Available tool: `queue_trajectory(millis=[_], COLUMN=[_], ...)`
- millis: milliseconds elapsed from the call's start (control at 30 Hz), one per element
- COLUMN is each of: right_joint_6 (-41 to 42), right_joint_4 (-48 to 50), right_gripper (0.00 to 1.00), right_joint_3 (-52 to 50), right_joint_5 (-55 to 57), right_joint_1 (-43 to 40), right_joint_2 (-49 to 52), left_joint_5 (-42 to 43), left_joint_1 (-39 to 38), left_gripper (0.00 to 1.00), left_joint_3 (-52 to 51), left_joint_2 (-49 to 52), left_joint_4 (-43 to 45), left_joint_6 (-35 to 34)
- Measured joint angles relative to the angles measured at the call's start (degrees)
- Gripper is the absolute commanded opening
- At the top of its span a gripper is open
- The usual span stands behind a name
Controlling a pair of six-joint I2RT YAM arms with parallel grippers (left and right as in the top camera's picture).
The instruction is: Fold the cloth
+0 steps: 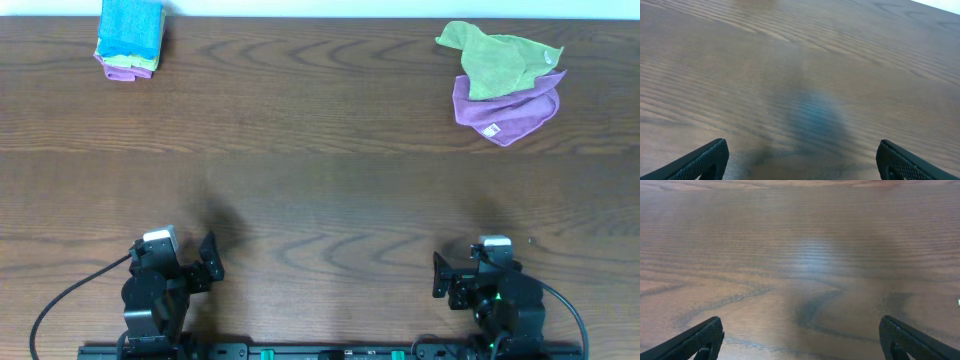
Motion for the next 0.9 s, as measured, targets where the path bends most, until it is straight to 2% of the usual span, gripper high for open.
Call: queue_trajectory(millis=[200,300,400,567,767,900], right_joint_6=[0.0,0.5,3.4,6.9,13.9,16.3], right_joint_4=[1.3,8.9,14.8,19.0,23.1,30.8], right_gripper=[0.99,0.99,0.99,0.99,0.99,0.99], right_joint_3=[0.0,-0.5,-0.5,-0.6,-0.6,-0.6], right_joint_5=[0.0,0.0,-1.4,-1.8,3.2,5.9], right_joint_1=[0.0,0.0,0.0,0.0,0.0,-1.3], right_joint_2=[0.0,0.0,0.0,-0.1,0.3,7.0], left_joint_5=[0.0,0.0,0.0,0.0,0.0,0.0], left_joint_1=[0.0,0.0,0.0,0.0,0.0,0.0], left_gripper=[0.95,0.95,0.95,0.95,0.95,0.95], left_joint_3=[0.0,0.0,0.0,0.0,0.0,0.0], left_joint_2=[0.0,0.0,0.0,0.0,0.0,0.0], left_joint_4=[0.0,0.0,0.0,0.0,0.0,0.0], left_joint_6=[0.0,0.0,0.0,0.0,0.0,0.0])
